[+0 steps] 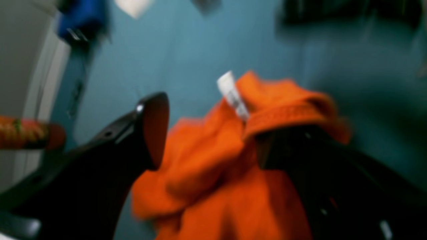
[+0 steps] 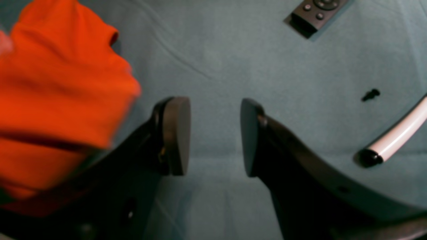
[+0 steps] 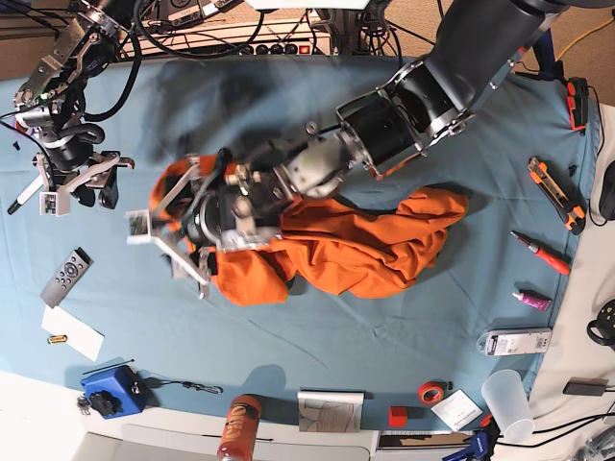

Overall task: Layout the t-shirt on the table in an organized manner, then fold the t-shirt properly
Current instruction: 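Sweep the left gripper across the shirt, spreading it out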

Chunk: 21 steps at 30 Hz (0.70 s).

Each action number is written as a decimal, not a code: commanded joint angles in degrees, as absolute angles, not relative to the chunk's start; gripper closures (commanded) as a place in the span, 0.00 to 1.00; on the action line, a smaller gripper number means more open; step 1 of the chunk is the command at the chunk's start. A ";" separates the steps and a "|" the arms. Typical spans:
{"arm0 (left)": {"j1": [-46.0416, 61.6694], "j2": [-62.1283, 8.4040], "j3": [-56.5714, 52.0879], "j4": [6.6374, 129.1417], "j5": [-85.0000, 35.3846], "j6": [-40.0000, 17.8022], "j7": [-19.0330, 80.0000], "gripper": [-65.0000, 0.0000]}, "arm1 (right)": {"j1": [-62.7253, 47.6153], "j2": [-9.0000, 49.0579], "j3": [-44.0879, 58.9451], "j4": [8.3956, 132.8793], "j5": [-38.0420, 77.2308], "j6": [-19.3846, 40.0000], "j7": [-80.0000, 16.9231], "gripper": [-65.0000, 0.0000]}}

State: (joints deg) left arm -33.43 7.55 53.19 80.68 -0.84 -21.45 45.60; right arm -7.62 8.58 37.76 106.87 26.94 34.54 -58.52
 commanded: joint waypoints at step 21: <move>-37.01 9.00 56.84 81.45 11.51 -19.66 38.28 0.41 | -6.83 9.39 37.93 107.94 27.59 34.72 -57.30 0.62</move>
